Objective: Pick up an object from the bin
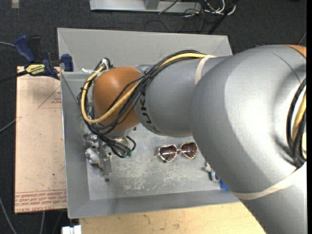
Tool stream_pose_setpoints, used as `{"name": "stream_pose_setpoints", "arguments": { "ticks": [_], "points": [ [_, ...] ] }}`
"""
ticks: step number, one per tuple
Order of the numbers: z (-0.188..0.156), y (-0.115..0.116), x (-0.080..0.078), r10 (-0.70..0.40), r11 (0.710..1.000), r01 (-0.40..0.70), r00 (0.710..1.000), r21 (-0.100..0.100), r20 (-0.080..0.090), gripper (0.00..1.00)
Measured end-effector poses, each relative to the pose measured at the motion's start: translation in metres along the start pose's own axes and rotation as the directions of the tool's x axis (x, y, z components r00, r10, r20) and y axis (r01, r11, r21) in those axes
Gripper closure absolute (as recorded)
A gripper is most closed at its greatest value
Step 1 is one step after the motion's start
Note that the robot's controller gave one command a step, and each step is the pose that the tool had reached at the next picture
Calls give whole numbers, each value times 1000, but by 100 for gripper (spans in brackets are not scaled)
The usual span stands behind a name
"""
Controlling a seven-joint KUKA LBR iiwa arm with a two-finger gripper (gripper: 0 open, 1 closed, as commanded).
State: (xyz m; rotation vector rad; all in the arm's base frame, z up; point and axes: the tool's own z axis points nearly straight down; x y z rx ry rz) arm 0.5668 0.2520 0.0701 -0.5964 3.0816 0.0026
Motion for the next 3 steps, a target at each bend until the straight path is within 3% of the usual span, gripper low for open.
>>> {"name": "stream_pose_setpoints", "arguments": {
  "ticks": [2,3],
  "points": [
    [-3,0,1,0,1000,0,1000,0,-5,100],
    [-22,0,4,0,1000,0,1000,0,-13,100]
  ]
}}
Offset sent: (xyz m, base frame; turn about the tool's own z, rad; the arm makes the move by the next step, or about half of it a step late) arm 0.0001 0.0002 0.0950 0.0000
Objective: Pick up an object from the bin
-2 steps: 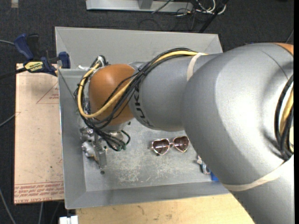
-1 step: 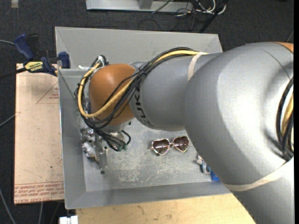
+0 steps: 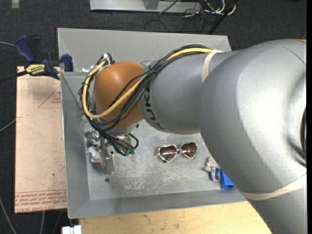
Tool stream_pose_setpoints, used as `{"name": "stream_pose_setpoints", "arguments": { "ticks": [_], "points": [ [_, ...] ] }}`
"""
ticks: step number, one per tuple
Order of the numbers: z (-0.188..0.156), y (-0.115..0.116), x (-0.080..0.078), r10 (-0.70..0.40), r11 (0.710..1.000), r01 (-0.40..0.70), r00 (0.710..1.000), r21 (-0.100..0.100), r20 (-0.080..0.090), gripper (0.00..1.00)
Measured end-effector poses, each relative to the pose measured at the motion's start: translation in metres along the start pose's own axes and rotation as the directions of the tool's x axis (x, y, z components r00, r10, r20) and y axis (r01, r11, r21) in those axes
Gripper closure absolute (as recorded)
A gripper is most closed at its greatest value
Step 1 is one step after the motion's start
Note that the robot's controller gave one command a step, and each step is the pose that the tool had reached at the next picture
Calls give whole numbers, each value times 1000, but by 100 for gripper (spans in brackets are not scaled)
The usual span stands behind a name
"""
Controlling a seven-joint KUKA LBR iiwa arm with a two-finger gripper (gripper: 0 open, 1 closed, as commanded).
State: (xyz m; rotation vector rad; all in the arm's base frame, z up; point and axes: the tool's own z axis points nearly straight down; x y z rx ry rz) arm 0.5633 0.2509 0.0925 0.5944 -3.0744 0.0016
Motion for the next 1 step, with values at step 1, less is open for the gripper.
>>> {"name": "stream_pose_setpoints", "arguments": {
  "ticks": [1],
  "points": [
    [-24,0,-2,0,1000,0,1000,0,7,100]
  ]
}}
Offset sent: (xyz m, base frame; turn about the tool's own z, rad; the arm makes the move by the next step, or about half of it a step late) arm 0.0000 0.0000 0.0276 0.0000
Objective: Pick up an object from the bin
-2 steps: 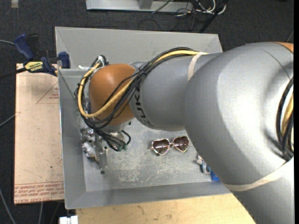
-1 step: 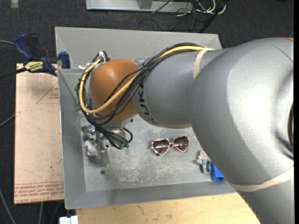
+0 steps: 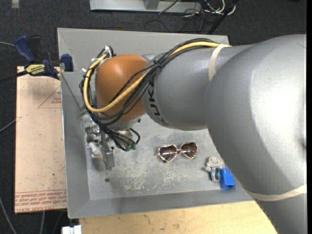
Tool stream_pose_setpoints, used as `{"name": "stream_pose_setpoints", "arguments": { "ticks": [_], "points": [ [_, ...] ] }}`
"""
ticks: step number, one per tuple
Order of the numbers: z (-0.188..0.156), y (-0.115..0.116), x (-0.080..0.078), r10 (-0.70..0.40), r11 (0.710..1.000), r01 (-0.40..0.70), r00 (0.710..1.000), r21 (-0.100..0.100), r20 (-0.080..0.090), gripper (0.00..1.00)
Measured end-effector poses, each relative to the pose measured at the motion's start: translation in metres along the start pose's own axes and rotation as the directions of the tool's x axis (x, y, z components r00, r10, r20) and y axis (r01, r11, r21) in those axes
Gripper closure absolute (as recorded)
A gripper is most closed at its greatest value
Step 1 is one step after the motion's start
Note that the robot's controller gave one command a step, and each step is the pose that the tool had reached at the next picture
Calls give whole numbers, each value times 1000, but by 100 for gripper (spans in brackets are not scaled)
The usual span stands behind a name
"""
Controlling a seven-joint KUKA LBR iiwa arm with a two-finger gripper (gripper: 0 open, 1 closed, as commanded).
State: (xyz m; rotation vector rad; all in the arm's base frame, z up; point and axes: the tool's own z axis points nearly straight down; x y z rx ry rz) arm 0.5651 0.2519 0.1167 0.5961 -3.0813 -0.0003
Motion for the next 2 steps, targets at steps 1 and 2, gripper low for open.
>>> {"name": "stream_pose_setpoints", "arguments": {
  "ticks": [1,2],
  "points": [
    [-19,0,-2,0,1000,0,1000,0,6,100],
    [-32,0,-2,0,1000,0,1000,0,8,100]
  ]
}}
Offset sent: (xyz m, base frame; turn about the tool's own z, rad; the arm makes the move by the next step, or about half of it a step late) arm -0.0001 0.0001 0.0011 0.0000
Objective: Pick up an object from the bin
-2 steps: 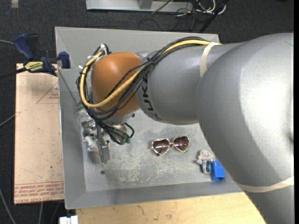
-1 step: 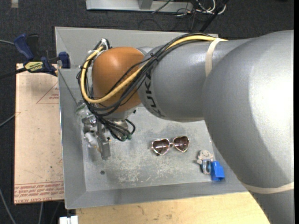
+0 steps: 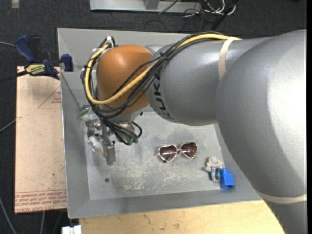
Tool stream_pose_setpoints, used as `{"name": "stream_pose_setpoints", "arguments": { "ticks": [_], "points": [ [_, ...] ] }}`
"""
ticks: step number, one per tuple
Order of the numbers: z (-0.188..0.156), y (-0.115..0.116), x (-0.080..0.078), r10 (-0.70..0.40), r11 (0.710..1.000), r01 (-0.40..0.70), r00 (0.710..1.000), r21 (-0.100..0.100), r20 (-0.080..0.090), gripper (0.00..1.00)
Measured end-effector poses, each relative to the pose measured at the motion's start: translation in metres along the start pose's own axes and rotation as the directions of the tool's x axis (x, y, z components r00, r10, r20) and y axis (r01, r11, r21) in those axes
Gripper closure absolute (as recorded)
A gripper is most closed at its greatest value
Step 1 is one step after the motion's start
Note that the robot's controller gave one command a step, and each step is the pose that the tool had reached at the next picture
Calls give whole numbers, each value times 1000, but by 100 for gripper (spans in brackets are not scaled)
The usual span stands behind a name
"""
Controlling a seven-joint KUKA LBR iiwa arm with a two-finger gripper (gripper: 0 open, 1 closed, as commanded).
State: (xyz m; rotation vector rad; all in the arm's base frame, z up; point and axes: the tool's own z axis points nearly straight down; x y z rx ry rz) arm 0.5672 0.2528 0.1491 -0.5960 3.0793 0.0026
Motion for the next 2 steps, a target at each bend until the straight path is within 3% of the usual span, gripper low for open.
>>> {"name": "stream_pose_setpoints", "arguments": {
  "ticks": [2],
  "points": [
    [-13,0,0,0,1000,0,1000,0,-1,100]
  ]
}}
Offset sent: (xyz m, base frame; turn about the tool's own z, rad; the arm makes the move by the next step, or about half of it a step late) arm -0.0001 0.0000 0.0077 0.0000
